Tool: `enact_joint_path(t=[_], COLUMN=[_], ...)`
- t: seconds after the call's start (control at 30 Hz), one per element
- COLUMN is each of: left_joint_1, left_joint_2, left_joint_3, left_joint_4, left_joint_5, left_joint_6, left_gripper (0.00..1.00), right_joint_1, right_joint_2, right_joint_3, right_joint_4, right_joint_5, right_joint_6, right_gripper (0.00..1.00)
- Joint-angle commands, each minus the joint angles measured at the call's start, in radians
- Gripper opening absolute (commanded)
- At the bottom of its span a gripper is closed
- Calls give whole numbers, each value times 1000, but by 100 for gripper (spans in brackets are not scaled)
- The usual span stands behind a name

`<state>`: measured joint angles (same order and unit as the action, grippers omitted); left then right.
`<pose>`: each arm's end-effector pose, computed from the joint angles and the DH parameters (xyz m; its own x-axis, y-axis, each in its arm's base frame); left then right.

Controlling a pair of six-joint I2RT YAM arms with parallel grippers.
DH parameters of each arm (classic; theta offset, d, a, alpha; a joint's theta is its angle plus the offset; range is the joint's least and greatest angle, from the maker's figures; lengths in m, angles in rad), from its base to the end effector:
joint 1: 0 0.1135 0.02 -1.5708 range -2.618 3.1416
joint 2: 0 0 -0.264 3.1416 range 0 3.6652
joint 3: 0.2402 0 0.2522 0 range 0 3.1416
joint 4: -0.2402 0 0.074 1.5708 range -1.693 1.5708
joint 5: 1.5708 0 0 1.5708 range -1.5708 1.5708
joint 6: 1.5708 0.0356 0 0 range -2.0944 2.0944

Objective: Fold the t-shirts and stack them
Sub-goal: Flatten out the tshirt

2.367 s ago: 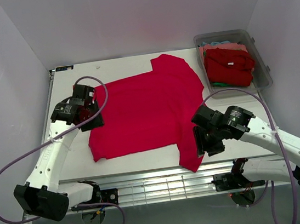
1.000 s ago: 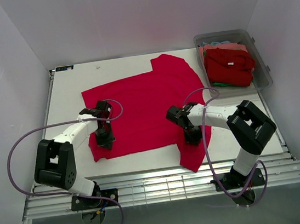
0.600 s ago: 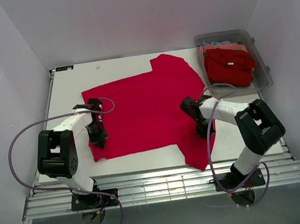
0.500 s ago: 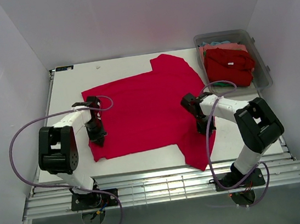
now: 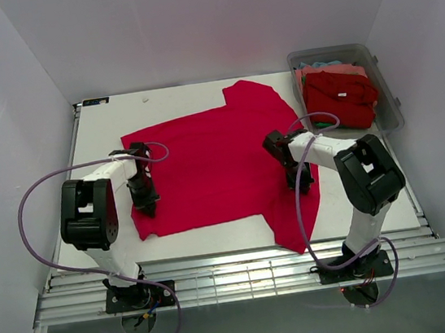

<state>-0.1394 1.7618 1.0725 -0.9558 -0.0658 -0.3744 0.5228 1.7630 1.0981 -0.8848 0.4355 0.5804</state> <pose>0.2867 -0.0379 0.1540 -0.9716 -0.2322 0.0451 -0.2276 0.9698 0.0882 0.2696 0.1380 0.1625 -0.9684 0.0158 -0.2489 0.1029 0.9344 -0.3411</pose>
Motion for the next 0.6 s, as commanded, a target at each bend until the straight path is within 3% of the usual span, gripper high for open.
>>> enact_joint_path(t=[0.0,0.57], left_joint_1=[1,86], left_joint_2=[28,211], left_joint_3=[-9,24], left_joint_4=[35,65], left_joint_5=[-11,-83], left_joint_6=[0,2], left_gripper=[0,0], right_joint_1=[-7,-244], right_joint_2=[46,53], right_joint_3=[23,-60], right_joint_4=[9,112], right_joint_5=[6,2], right_joint_6=[-27,-172], right_gripper=[8,8])
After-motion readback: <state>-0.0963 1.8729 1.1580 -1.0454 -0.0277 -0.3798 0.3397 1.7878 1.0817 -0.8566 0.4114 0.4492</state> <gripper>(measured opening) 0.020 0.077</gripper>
